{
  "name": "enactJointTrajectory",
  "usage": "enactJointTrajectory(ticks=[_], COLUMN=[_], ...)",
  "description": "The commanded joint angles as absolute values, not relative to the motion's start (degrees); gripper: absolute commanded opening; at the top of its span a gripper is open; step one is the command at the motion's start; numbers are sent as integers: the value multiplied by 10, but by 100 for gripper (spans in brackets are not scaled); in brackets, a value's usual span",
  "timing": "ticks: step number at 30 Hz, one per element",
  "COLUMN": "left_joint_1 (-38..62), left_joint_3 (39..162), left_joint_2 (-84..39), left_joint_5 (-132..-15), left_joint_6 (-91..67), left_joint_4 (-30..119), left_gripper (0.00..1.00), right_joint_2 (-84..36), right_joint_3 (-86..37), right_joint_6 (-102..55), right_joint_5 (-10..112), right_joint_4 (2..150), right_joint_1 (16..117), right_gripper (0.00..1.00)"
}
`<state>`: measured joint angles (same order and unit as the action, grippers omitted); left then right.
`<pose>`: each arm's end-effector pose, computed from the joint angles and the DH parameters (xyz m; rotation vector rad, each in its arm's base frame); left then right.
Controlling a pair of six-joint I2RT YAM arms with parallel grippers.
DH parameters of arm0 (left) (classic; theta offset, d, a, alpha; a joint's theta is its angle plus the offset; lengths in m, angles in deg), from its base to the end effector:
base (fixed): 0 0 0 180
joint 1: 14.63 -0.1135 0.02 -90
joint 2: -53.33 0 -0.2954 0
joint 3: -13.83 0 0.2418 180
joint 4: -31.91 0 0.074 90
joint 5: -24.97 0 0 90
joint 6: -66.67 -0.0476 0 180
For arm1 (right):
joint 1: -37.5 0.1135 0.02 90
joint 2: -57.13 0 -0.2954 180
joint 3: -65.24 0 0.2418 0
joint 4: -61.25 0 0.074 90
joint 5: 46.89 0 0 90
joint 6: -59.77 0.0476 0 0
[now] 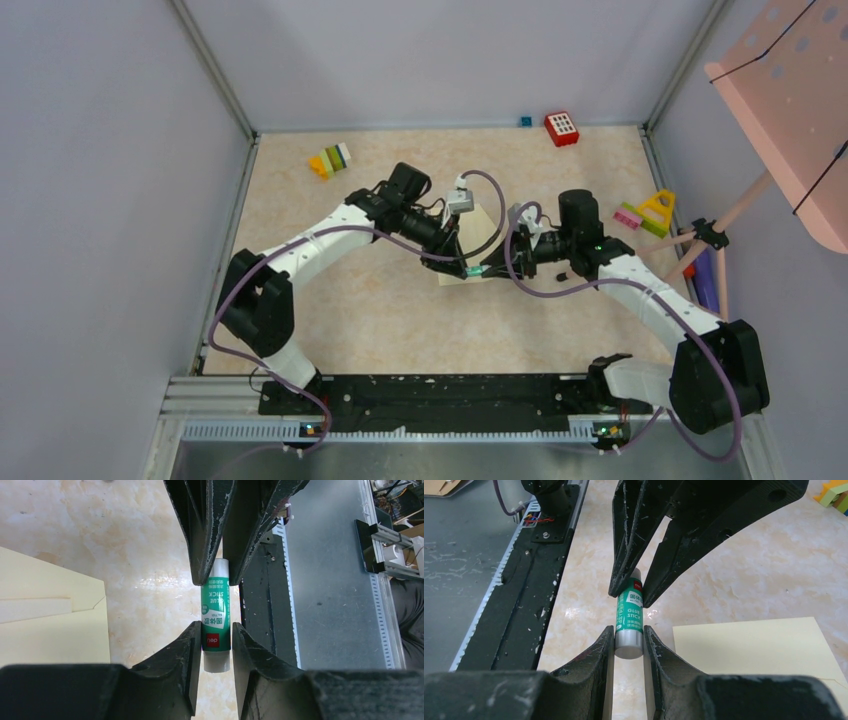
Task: Place the letter into the envelope and seal it
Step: Adjust the solid glue.
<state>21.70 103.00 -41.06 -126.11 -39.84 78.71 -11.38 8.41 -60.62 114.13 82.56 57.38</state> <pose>0.2517 -0.2368 0.3096 1.4320 1.8396 -1.4631 0.1950 0.1184 0.2907 -1.3820 1.3199 1.1775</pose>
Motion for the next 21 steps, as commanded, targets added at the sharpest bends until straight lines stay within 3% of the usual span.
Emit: enactJointTrajectory(ticks=[1,7,14,21], left_joint_1=[227,229,228,220], left_joint_3=[1058,1062,1065,1067], left_joint_2=[-418,-418,-425,-431], left_joint_5=[-1280,-1278,-1297,-1325], left_joint_6=[-411,-415,-407,-396], left_joint_4=[798,802,802,801], left_gripper=[32,17,9,7], right_joint_2=[-103,-101,-96,-80], right_joint_3=[54,56,52,44], right_joint_6=[-615,-614,-617,-670], right_joint_5=[1144,1143,1134,1116], right_joint_4=[807,804,804,846], right_joint_1=[580,580,580,580], right_gripper=[0,0,38,47])
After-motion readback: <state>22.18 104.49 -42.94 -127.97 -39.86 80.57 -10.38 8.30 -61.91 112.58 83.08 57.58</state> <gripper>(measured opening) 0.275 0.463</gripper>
